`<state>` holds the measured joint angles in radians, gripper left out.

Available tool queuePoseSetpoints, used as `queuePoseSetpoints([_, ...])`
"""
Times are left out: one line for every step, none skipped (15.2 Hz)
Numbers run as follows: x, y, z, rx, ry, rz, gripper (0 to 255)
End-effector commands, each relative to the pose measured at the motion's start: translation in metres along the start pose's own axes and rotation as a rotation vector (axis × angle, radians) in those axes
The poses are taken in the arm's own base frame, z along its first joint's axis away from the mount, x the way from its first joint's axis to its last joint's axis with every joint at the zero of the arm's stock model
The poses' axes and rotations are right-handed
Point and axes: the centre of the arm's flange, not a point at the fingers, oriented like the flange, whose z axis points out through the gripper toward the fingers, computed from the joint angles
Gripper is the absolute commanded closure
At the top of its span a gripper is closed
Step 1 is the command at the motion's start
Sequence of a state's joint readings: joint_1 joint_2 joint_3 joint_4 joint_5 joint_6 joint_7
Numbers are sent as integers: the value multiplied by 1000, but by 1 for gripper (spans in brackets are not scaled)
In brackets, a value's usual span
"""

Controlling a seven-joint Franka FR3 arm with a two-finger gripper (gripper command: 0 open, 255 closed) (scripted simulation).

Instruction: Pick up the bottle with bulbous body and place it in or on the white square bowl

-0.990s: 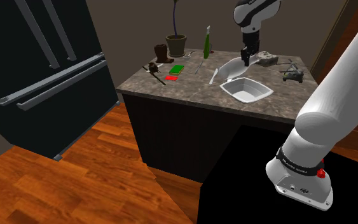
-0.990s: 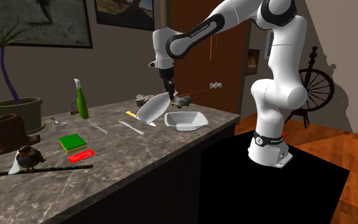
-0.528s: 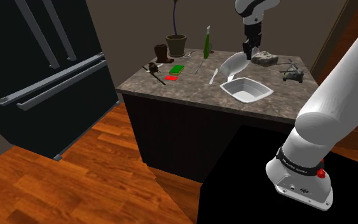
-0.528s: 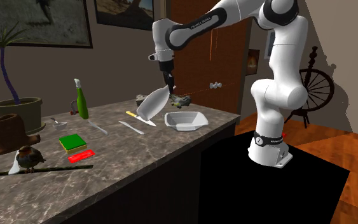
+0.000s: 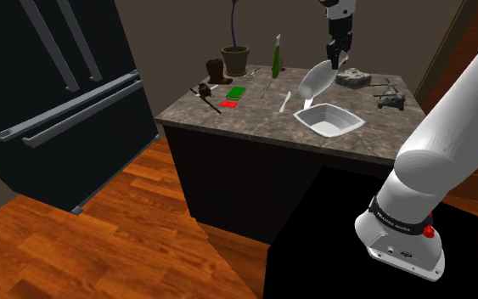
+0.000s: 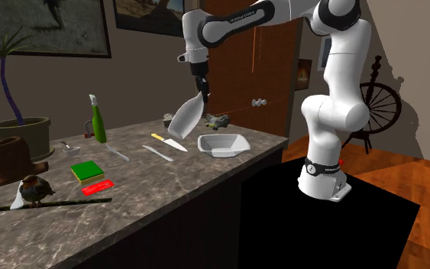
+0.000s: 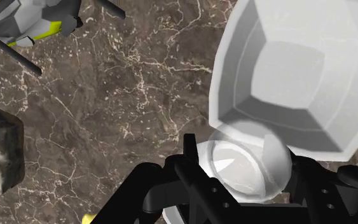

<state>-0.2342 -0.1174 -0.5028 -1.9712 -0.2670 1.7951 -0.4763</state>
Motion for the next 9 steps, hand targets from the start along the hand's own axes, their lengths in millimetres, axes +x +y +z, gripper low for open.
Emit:
queuePoseSetpoints([-2,0,-12,0,0,0,255])
queuePoseSetpoints([-3,1,-17,0,0,0,255])
queuePoseSetpoints([-4,1,-19,0,0,0,255])
queuePoseSetpoints([-14,-7,-21,0,0,0,255])
queuePoseSetpoints([-24,-15,-23,0,0,0,255])
queuePoseSetpoints([-34,-23,-25,0,0,0,255])
queuePoseSetpoints([-44,-31,-28,0,0,0,255])
queuePoseSetpoints([-55,-39,-30,0,0,0,255])
queuePoseSetpoints([-65,-47,-32,0,0,0,255])
